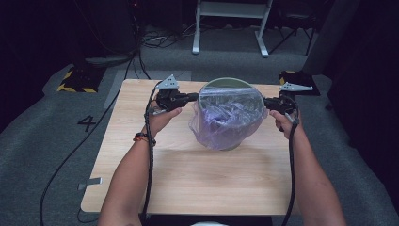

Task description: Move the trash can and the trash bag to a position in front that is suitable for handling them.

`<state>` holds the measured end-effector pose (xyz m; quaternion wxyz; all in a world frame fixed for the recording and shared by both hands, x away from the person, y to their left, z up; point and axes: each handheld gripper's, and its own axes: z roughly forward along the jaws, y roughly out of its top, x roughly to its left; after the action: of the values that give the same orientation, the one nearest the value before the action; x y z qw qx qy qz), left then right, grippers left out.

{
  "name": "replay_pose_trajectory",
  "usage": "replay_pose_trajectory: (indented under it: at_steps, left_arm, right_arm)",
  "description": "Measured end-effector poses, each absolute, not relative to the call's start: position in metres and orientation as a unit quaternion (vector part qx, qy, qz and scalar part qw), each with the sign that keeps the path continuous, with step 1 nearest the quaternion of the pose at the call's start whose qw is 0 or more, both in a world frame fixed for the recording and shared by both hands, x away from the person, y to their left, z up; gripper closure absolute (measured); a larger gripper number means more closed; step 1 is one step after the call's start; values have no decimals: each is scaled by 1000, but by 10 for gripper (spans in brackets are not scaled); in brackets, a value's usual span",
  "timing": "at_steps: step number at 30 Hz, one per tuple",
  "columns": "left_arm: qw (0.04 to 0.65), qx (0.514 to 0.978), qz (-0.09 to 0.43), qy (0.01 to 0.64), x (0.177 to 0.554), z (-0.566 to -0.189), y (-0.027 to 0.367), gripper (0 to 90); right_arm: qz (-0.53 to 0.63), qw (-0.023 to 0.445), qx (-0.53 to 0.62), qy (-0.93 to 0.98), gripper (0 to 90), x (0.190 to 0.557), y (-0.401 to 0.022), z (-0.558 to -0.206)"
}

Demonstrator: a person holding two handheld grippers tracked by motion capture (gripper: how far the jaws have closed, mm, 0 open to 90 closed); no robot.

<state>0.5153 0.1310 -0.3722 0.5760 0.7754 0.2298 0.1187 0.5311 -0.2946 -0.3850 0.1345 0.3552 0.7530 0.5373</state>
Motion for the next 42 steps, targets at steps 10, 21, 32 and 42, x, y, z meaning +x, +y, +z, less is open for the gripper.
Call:
replay_pose_trajectory:
  at_steps: [10,21,32,42]
  left_arm:
    - [561,775,119,267,530,-384,124,900]
    - [538,781,117,294,543,-392,106,900]
    - [491,802,101,326,554,-410,91,900]
    - [480,806,86,336,555,-426,92,900]
  right_arm:
    - [548,144,392,725,886,538,-295,-391]
    - [540,137,425,714,886,546,-284,-407]
    - [519,129,447,717,871,549,-280,-417]
    - [508,116,471,712,871,550,-290,-435]
